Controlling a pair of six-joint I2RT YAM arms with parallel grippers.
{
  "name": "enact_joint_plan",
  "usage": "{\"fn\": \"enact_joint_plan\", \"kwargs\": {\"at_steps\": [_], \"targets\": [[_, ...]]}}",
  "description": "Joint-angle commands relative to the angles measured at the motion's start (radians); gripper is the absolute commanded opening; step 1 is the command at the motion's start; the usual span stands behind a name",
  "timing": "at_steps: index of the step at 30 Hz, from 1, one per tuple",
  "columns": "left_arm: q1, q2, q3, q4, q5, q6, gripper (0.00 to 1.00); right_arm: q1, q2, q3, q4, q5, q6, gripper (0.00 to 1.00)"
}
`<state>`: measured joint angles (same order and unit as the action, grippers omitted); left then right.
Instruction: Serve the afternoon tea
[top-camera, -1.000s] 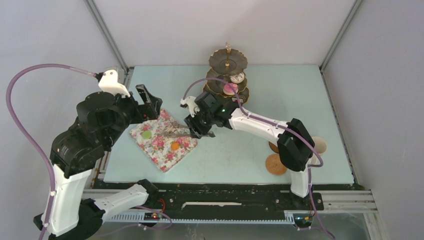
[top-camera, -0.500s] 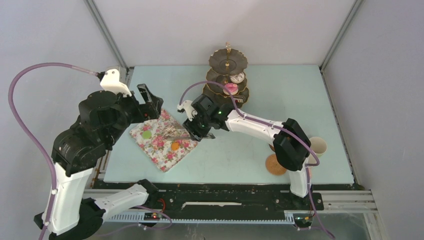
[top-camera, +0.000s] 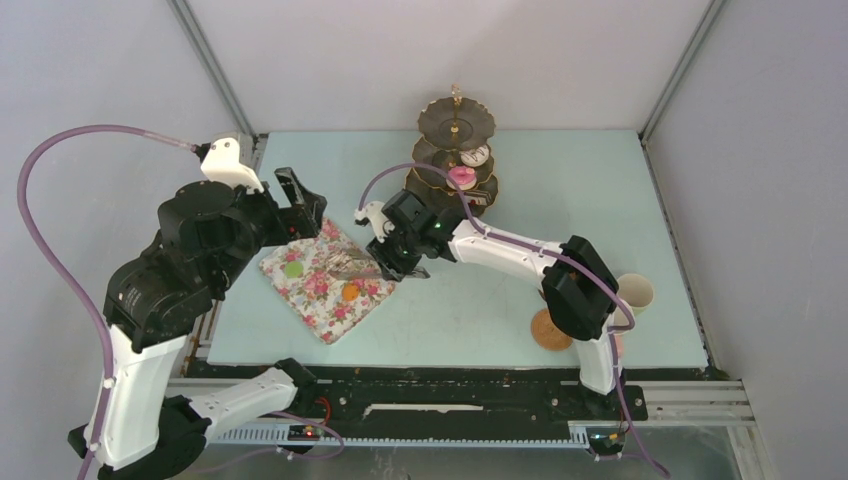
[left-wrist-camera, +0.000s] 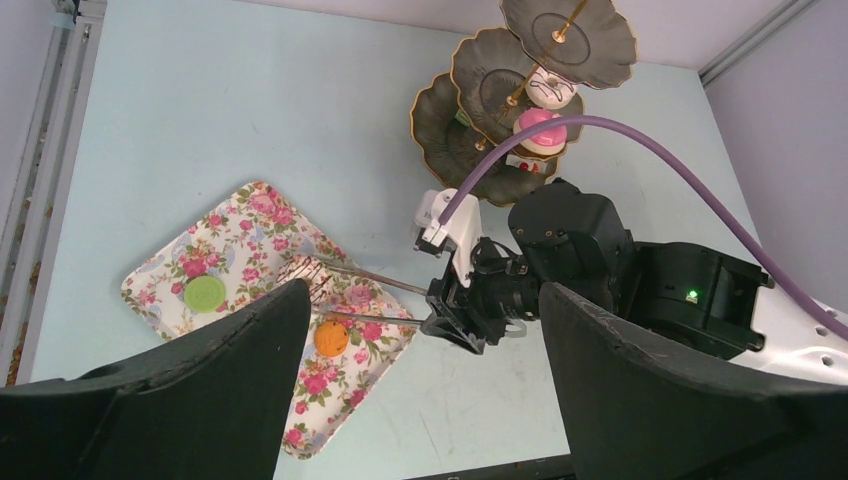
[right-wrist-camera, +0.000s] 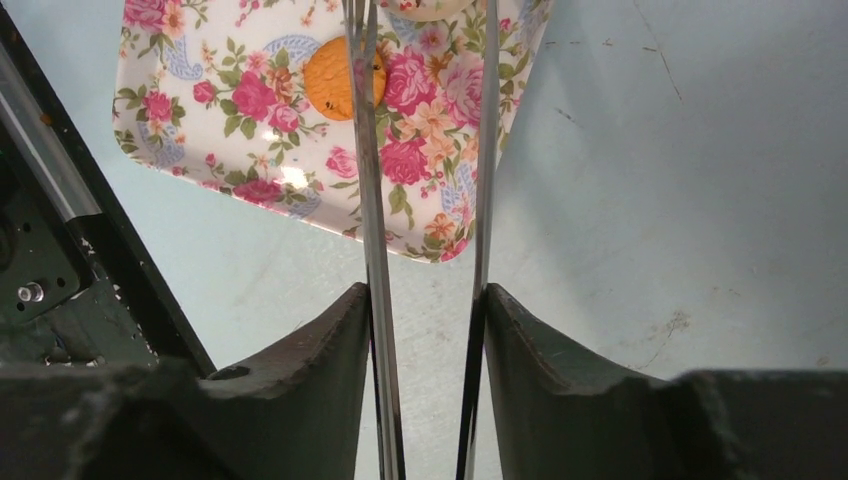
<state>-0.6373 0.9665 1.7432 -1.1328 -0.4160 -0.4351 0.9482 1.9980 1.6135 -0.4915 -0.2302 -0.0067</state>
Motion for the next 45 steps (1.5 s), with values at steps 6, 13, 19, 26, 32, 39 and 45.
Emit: {"fn": "enact_joint_plan", "kwargs": {"at_steps": [6, 13, 19, 26, 32, 39, 45], "targets": [[-0.002, -0.002, 0.024, 0.01, -0.019, 0.015, 0.92, 0.006, -0.083, 0.019, 0.058, 0.045, 0.075, 0.27], [-0.002, -0.005, 0.016, 0.011, -0.018, 0.013, 0.92, 0.001, -0.25, -0.103, 0.096, 0.077, 0.129, 0.22], [-0.002, -0.006, 0.005, 0.015, -0.01, 0.01, 0.92, -0.04, -0.395, -0.17, 0.077, 0.129, 0.174, 0.21], [-0.002, -0.006, -0.002, 0.022, 0.002, 0.009, 0.92, -0.173, -0.518, -0.195, 0.047, 0.185, 0.349, 0.22], [-0.002, -0.011, -0.004, 0.022, 0.004, 0.006, 0.92, -0.274, -0.531, -0.197, 0.07, 0.182, 0.502, 0.22], [-0.002, -0.02, -0.002, 0.018, -0.002, 0.007, 0.92, -0.353, -0.497, -0.191, 0.125, 0.122, 0.601, 0.22], [-0.002, -0.018, 0.002, 0.02, -0.003, 0.013, 0.92, -0.375, -0.469, -0.18, 0.12, 0.112, 0.626, 0.24]]}}
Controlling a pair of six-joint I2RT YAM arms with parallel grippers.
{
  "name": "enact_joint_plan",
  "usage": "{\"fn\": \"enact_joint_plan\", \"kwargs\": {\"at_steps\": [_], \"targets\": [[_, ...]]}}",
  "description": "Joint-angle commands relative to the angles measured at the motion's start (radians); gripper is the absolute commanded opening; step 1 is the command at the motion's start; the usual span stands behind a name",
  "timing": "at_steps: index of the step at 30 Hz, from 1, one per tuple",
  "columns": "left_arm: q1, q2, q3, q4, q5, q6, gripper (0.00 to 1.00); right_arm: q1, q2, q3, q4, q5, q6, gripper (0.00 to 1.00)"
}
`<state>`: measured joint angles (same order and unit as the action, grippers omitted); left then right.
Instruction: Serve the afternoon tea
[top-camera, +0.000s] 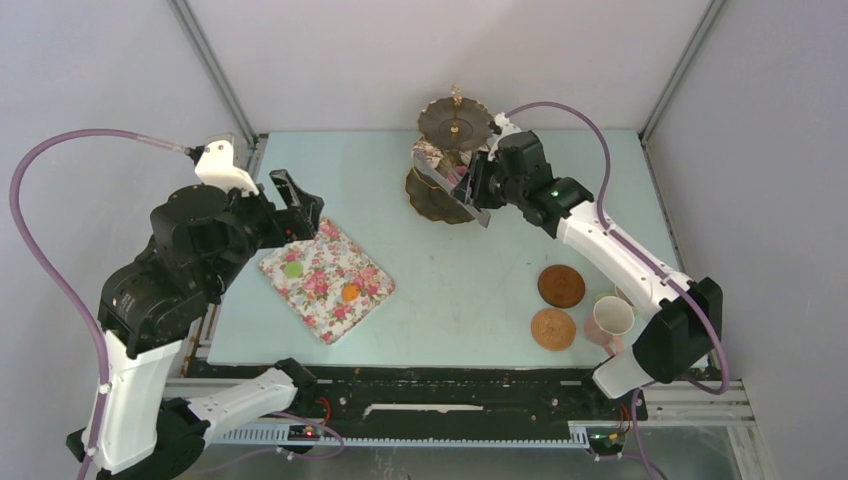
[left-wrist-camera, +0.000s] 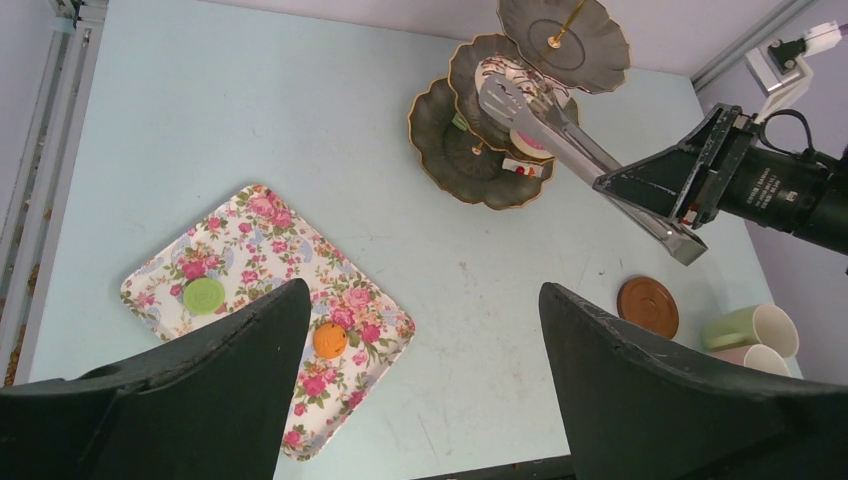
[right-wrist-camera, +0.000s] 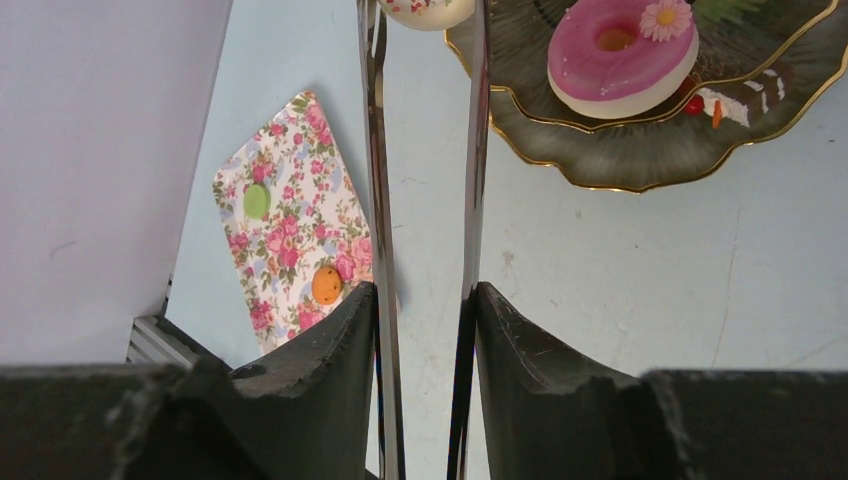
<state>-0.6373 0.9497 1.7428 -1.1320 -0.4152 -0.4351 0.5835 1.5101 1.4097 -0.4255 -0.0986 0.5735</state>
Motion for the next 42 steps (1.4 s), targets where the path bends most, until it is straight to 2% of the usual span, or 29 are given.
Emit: {"fn": "enact_joint_plan", "kwargs": {"at_steps": [1, 9, 29, 42], "targets": [[-0.002, -0.002, 0.002, 0.019, -0.005, 0.014, 0.92, -0.013, 0.026, 0.024, 0.053, -0.02, 0.05, 0.24], [-0.004, 0.004, 0.017, 0.017, -0.013, 0.021, 0.92, -0.017, 0.064, 0.025, 0.084, 0.04, 0.048, 0.28], [-0.005, 0.018, 0.032, 0.012, -0.01, 0.021, 0.92, 0.014, 0.122, 0.037, 0.135, 0.142, -0.013, 0.49], [-0.005, 0.015, 0.026, 0.012, -0.012, 0.02, 0.92, 0.029, 0.121, 0.038, 0.126, 0.138, -0.068, 0.51]]}}
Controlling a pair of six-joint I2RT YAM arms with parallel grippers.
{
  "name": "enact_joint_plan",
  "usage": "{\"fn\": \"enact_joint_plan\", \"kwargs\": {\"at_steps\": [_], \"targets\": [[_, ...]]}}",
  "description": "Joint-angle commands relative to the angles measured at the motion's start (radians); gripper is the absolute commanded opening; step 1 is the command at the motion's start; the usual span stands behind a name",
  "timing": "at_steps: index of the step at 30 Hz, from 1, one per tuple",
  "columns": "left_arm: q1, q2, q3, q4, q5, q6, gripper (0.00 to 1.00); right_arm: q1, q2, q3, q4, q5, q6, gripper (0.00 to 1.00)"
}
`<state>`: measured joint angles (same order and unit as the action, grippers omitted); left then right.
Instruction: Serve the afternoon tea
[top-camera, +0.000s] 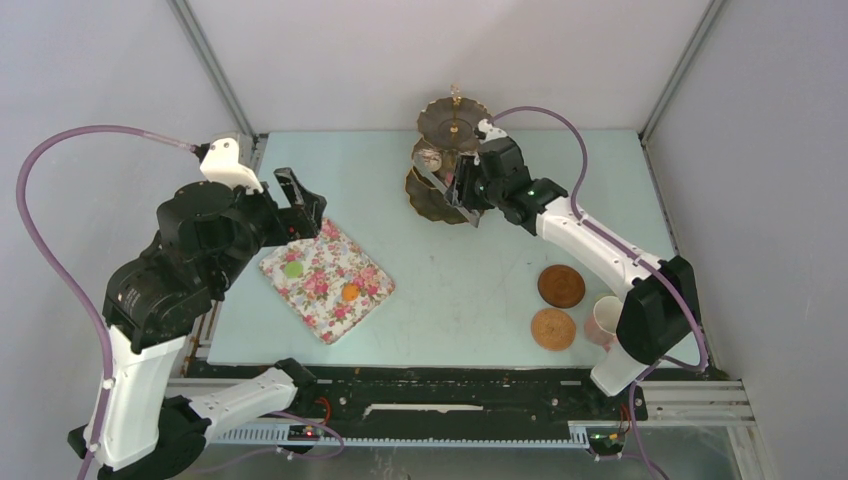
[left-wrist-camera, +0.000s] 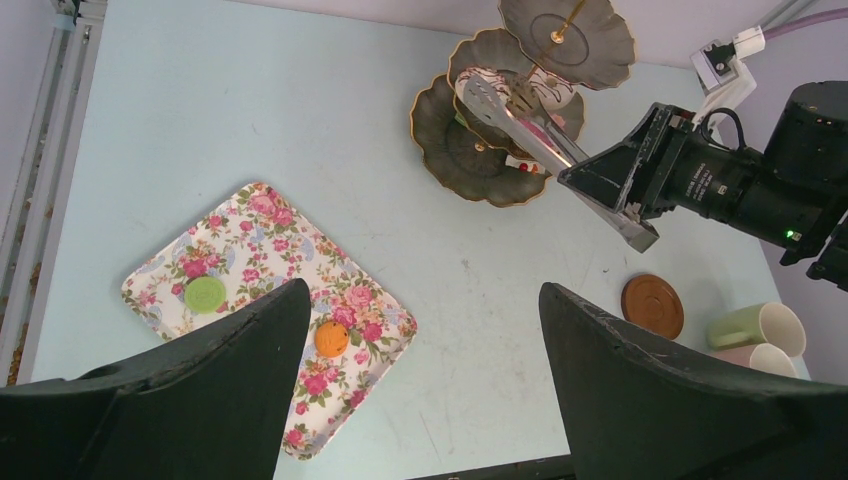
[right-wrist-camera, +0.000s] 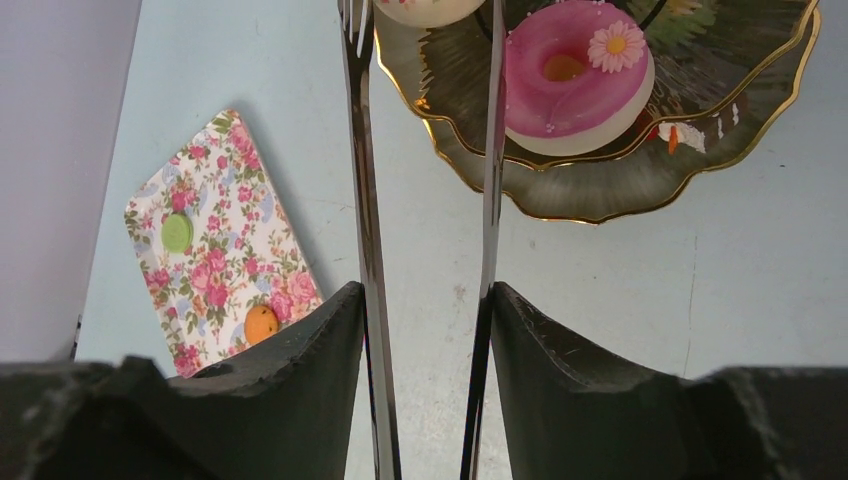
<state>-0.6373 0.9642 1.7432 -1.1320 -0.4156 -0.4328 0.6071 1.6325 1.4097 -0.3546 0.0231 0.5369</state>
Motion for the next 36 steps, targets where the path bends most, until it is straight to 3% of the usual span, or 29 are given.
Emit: {"fn": "enact_joint_plan", "kwargs": {"at_steps": [1, 21, 36], "targets": [[-0.005, 0.0, 0.026, 0.012, -0.012, 0.017, 0.92, 0.007, -0.003, 0.039, 0.053, 0.014, -0.032, 0.51], [-0.005, -0.001, 0.011, 0.018, -0.002, 0.013, 0.92, 0.032, -0.113, 0.003, -0.015, 0.054, -0.098, 0.53], [-0.005, -0.01, 0.013, 0.015, -0.005, 0.01, 0.92, 0.069, -0.158, -0.022, -0.026, -0.081, -0.166, 0.5]]}}
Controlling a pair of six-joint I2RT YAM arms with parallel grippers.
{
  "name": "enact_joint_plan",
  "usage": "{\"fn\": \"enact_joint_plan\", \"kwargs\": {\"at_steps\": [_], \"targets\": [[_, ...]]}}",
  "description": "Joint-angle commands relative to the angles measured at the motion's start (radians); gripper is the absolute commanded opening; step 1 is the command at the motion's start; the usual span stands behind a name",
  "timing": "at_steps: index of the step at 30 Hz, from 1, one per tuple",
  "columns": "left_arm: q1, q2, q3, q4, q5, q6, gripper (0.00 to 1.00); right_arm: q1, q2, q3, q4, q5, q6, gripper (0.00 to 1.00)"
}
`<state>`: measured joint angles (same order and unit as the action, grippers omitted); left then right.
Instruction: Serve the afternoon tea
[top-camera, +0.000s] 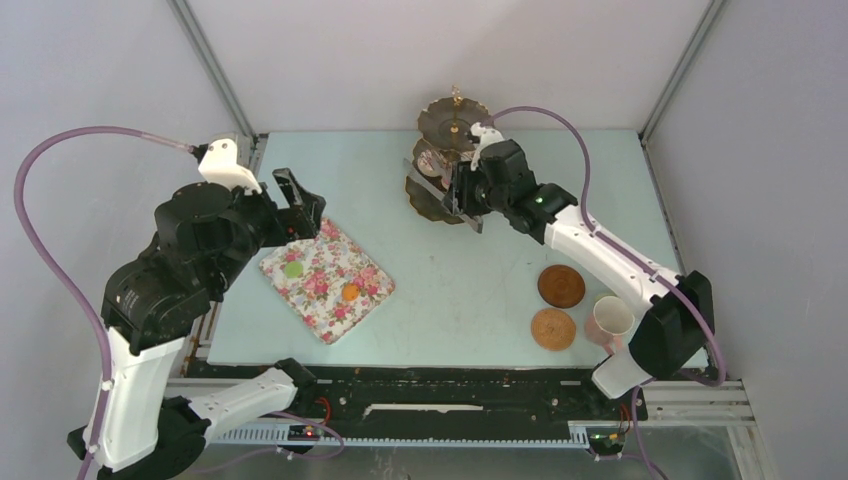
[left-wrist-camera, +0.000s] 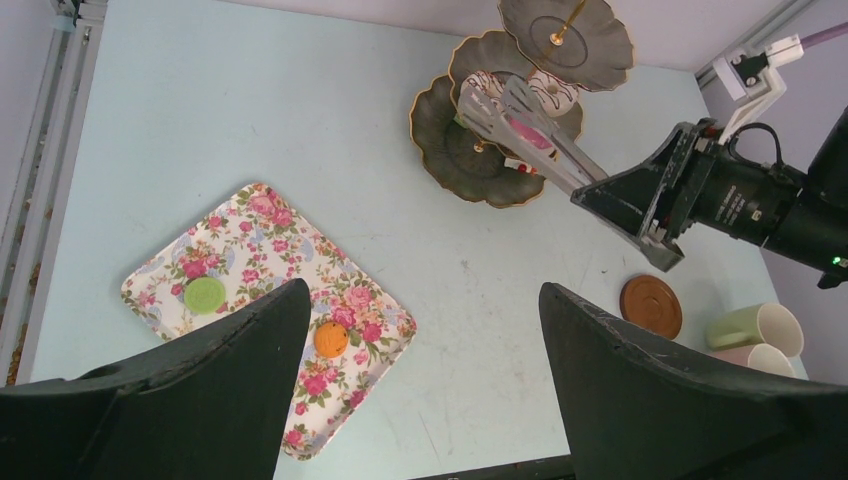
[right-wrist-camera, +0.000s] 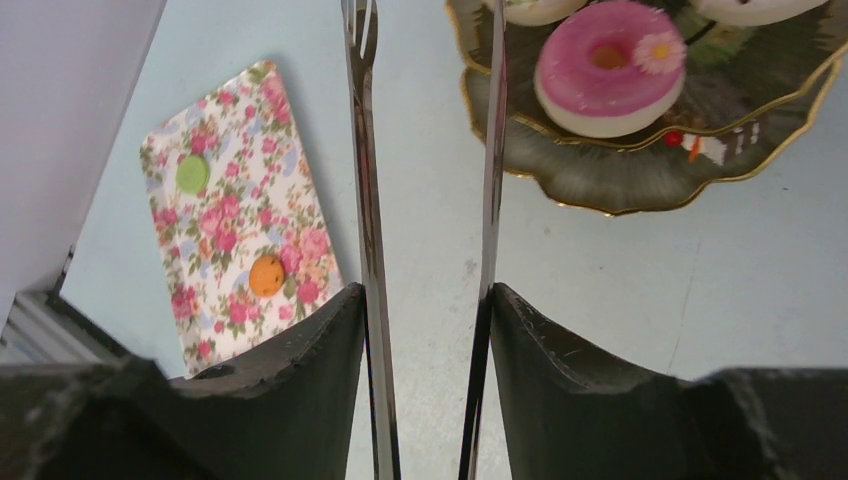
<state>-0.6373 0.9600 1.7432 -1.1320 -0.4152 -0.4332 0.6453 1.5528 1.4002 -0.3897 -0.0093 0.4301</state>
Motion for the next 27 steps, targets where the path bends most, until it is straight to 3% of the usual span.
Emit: {"fn": "enact_joint_plan", "kwargs": {"at_steps": [1, 12, 20, 27], "targets": [[-0.005, -0.005, 0.012, 0.016, -0.005, 0.01, 0.92, 0.038, -0.087, -0.018, 0.003, -0.055, -0.068, 0.5], [-0.005, -0.002, 0.007, 0.02, 0.007, 0.004, 0.91, 0.233, -0.096, -0.081, 0.002, -0.236, -0.292, 0.5], [-0.005, -0.001, 0.012, 0.012, 0.005, 0.004, 0.92, 0.35, 0.035, -0.081, 0.019, -0.247, -0.327, 0.49], [-0.005, 0.001, 0.022, 0.009, -0.003, 0.013, 0.99, 0.39, 0.123, -0.079, 0.02, -0.231, -0.368, 0.49]]}}
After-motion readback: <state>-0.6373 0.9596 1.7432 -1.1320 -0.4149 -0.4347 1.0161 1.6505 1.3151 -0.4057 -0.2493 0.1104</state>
